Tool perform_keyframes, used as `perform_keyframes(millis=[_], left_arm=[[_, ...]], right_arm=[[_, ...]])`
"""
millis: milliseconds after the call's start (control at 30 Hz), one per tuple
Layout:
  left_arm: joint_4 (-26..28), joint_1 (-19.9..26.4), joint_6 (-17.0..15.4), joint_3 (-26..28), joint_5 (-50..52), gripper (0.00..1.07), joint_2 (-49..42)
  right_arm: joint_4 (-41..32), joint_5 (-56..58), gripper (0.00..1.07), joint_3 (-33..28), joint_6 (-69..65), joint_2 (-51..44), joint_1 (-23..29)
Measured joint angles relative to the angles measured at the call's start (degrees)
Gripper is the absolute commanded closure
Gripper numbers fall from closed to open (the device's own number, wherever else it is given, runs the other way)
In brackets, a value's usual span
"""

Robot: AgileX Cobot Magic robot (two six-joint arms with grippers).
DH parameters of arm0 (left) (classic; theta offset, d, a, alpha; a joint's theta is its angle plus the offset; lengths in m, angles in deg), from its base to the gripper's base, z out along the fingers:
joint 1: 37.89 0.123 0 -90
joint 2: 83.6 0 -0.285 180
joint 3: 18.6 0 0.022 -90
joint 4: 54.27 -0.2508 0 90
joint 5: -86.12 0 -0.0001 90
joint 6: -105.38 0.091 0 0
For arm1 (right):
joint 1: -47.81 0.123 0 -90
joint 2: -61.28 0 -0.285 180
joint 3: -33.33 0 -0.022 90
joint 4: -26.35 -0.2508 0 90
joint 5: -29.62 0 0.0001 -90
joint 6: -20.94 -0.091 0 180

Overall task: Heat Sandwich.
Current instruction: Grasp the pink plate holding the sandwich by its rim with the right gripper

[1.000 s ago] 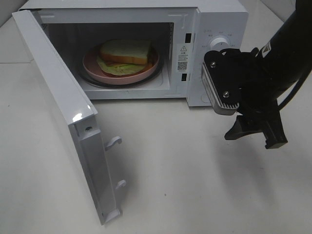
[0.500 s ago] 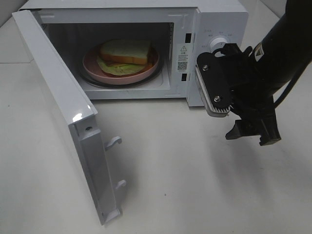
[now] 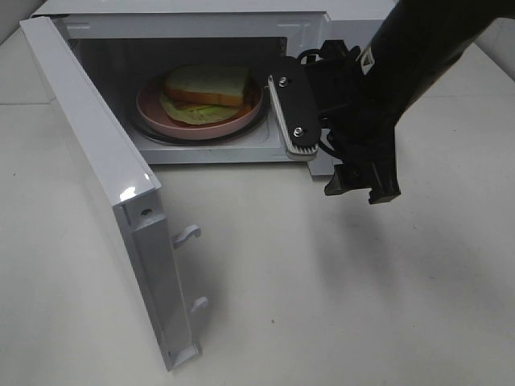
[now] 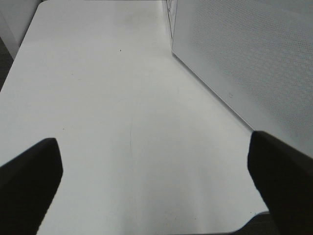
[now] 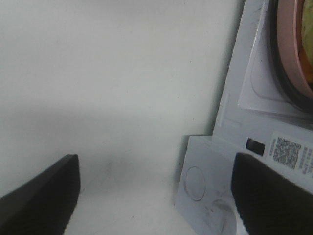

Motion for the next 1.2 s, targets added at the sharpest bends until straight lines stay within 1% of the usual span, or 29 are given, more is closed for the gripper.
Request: perform_keyframes(millis=[67,200,400,533,700,833,933,1000,1033,1167,1200], left_arm=[[0.0,0.0,0.0,0.0,0.0,0.09,0.0],[0.0,0.0,0.0,0.0,0.0,0.09,0.0],[0.0,0.0,0.0,0.0,0.0,0.09,0.0],[0.0,0.0,0.0,0.0,0.0,0.09,0.0],[0.0,0.0,0.0,0.0,0.0,0.09,0.0],[0.0,0.0,0.0,0.0,0.0,0.09,0.0],[0.0,0.0,0.0,0.0,0.0,0.09,0.0],[0.0,0.0,0.0,0.0,0.0,0.09,0.0],[0.0,0.0,0.0,0.0,0.0,0.09,0.0],[0.0,0.0,0.0,0.0,0.0,0.09,0.0],[0.0,0.0,0.0,0.0,0.0,0.09,0.0]], right_arm=[[0.0,-0.1,0.27,0.7,-0.1,0.7,0.2],[0.1,-1.4,0.27,4.5,-0.1,4.5,0.4],[0.2,-5.2,0.28,6.4,-0.7,6.8,1.1],[0.2,-7.3,0.28,9.0,-1.5,9.9,1.7],[0.3,-8.0,0.28,11.7,-1.5,12.6,2.0],[0.5,-8.5,0.29,15.4,-1.6,15.9,2.6],[0.5,-8.7,0.3,16.8,-1.6,17.4,2.7],[0.6,-8.8,0.3,19.1,-1.6,19.9,2.8],[0.6,-8.8,0.3,19.1,-1.6,19.9,2.8],[0.6,-8.8,0.31,22.8,-1.6,23.5,2.8],[0.6,-8.8,0.31,22.8,-1.6,23.5,2.8]])
